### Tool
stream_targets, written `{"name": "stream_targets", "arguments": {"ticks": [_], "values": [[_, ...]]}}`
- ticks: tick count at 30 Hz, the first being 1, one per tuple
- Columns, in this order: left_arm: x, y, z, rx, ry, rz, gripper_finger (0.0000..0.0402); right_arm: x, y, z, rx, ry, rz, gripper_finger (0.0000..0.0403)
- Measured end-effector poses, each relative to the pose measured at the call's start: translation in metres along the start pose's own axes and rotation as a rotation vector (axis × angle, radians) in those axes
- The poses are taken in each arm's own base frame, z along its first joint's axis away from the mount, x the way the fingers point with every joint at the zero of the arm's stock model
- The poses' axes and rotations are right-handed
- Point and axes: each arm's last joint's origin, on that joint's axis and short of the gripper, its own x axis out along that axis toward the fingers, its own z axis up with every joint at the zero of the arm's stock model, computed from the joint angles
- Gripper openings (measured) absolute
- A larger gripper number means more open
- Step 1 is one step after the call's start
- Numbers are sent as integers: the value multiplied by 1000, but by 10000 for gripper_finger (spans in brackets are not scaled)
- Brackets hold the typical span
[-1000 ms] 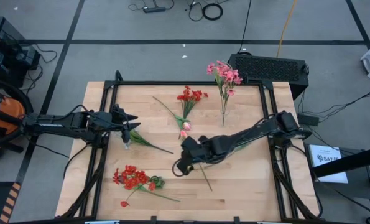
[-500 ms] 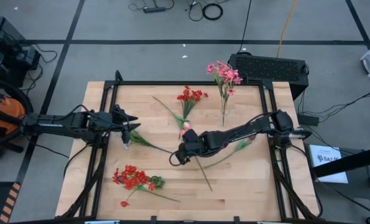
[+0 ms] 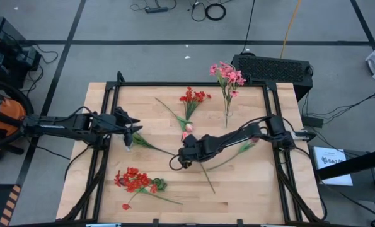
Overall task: Sort flowers into vase by color
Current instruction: Put the bottom pink flower into the transparent vase
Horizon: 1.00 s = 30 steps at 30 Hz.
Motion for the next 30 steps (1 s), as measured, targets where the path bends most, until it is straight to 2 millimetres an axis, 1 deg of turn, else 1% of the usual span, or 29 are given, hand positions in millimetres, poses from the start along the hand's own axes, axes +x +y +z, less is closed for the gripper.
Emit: {"name": "stream_targets", "arguments": {"ticks": [4,7,10,13,14,15,18,20,26,30], "values": [[0,0,0,2,9,-15,168,17,0,-7,-7,30,-35,164],[0,0,0,2,9,-15,168,22,1,-8,9,73,-16,144],[0,0,0,2,9,-16,168,23,0,-9,35,109,-19,95],[0,0,0,2,9,-16,168,19,0,-11,25,112,-21,23],[0,0,0,2,9,-16,168,18,0,-11,13,112,-21,13],[0,0,0,2,9,-16,168,14,-1,-12,7,115,-24,13],[0,0,0,2,9,-16,168,-1,-5,-16,7,145,-49,13],[0,0,-1,4,14,-14,168,-18,-3,-16,22,116,-18,7],[0,0,-2,10,30,-10,168,-92,-3,-12,28,-142,40,4],[0,0,-2,10,29,-9,168,-143,-13,-11,44,-359,47,3]]}}
